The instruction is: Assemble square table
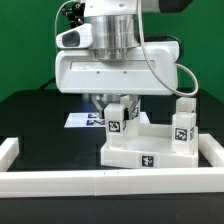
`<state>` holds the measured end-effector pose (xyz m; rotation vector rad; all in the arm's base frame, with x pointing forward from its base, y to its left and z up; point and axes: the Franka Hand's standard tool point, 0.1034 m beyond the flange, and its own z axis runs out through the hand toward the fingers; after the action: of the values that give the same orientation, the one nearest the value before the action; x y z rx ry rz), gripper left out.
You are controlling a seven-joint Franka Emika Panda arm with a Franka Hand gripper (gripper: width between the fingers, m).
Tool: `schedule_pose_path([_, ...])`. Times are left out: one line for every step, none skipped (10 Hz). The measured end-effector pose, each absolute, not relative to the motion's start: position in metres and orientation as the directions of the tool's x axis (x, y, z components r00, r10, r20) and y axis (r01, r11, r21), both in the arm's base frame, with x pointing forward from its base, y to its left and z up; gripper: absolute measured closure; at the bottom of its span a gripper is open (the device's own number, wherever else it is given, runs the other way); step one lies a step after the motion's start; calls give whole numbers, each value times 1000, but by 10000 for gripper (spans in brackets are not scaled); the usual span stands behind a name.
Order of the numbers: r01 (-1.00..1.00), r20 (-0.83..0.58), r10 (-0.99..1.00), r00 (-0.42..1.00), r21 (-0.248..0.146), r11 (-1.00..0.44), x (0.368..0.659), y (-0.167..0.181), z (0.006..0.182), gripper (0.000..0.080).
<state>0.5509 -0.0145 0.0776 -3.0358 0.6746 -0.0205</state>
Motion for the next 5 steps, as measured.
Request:
schedule_pose_path([-532,3,-532,846,-35,-846,551,-14,77,509])
schedule_pose_path([-602,0,-602,798,-35,-798,551,-13,77,509])
schedule_pose_path([-650,-2,-650,760,-35,-759,551,-12,77,509])
schedule_pose_path([-716,-6,-716,698,-35,-697,551,-11,77,509])
schedule_pose_path([-764,-9,-764,645,-35,-644,551,-9,77,509])
